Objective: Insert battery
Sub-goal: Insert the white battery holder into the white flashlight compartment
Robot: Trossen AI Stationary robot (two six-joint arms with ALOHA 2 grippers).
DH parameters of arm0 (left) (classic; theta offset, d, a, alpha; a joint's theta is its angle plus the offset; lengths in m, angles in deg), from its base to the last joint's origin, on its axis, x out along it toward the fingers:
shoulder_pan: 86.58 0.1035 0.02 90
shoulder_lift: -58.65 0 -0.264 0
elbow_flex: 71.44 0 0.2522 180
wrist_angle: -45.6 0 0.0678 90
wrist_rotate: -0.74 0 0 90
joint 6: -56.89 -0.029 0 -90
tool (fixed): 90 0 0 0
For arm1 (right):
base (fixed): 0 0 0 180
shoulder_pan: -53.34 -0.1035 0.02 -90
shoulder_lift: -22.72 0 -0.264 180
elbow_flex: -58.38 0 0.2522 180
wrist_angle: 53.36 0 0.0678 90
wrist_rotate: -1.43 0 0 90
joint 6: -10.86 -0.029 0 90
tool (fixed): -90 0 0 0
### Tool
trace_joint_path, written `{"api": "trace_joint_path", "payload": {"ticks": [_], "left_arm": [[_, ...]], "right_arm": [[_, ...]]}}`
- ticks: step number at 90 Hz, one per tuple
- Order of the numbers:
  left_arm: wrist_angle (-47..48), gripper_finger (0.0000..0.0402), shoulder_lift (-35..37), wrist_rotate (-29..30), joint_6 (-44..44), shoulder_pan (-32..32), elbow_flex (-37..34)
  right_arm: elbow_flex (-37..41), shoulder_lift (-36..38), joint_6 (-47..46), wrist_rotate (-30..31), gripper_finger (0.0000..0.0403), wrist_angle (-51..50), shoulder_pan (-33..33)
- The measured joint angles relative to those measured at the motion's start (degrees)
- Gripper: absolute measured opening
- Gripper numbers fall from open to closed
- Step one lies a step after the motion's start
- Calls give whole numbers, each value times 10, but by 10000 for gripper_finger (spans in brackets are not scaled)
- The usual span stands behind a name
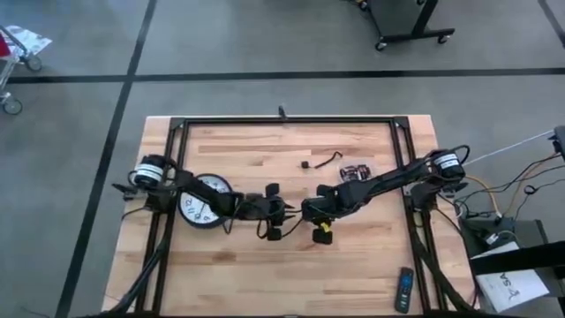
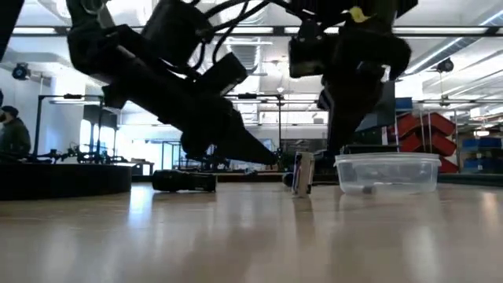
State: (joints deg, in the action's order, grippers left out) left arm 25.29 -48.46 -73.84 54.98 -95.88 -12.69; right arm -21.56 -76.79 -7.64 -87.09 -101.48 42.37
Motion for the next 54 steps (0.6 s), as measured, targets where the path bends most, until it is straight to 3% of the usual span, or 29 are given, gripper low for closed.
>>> {"api": "trace_joint_path", "payload": {"ticks": [12, 24, 54], "left_arm": [[23, 102, 0, -7, 32, 9, 8], [24, 99, 0, -64, 79, 21, 5], [26, 109, -15, -120, 72, 21, 21]], "right_arm": [[13, 0, 0, 0, 13, 33, 0], [27, 0, -10, 2, 13, 64, 0], [42, 0, -26, 15, 13, 69, 1]]}}
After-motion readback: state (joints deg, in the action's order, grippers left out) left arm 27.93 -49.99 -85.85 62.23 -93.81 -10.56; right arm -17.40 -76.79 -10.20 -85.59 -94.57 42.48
